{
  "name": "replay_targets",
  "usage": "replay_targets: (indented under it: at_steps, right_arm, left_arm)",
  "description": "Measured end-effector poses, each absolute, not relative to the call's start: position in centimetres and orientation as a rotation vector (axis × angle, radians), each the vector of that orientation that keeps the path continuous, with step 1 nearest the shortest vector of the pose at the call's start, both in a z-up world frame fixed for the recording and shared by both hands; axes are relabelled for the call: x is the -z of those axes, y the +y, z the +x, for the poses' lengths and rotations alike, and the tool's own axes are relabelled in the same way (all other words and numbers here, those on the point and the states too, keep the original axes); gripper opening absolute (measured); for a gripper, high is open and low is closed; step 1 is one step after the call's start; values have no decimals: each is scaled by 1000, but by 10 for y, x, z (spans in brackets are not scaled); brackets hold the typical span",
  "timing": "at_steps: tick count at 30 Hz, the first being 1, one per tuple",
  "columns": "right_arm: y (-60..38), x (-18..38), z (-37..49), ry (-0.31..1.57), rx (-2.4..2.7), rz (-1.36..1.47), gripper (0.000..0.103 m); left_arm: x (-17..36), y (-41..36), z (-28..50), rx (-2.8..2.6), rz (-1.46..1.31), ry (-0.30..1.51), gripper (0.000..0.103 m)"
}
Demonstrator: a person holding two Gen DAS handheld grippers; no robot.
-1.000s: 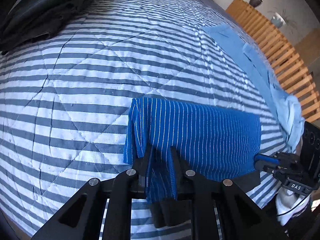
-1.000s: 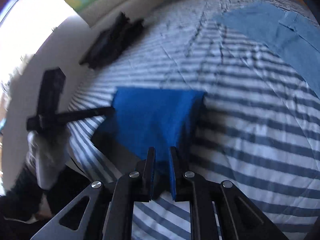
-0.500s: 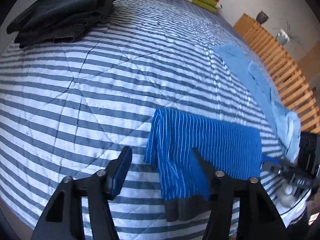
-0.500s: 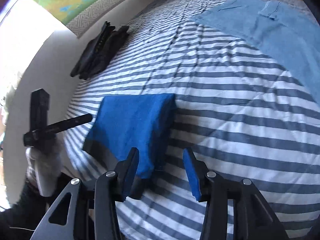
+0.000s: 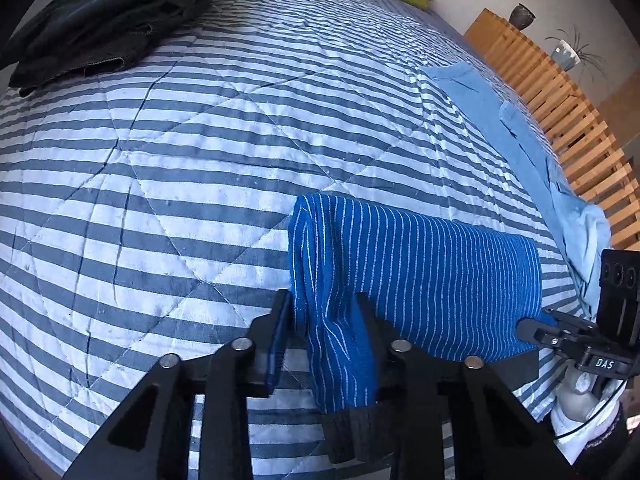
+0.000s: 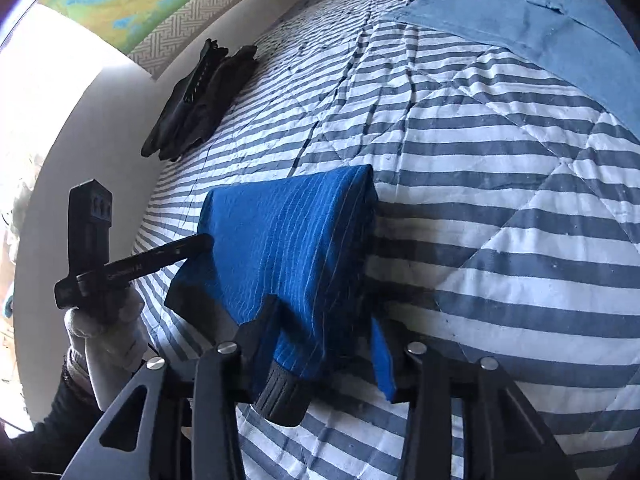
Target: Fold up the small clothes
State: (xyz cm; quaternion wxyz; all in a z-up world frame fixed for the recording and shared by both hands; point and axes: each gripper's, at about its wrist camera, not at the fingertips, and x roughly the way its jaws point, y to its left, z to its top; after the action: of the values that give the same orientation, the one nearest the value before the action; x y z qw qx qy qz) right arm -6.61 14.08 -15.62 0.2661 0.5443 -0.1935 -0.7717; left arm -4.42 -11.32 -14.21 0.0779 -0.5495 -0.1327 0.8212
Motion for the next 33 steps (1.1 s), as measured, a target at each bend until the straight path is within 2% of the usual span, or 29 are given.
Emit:
replay_targets:
  at_steps: [3,6,10,21,33]
  right_arm:
    - [136,158,-65,-521,2095,1466,27]
    - [133,160,-66,-543,2090,1470,18]
    - [130,154,-64,-564,2128,1446,12]
    - [86,78,-79,-448,2222,1218,10]
    - [-31,-13,-180,-314,2209,958,10]
  left_arm:
    - [142,-111,-43,-2466,-1641,-384,23]
    - [141,-108,-42,-2453,-1634,-385,16]
    - [128,-106,-38,-2473,-1592,-344,13]
    - [50,-144,-37,-2629,-1385,-346,13]
    - [-44,-278,-87,-2920,-1234,-400,13]
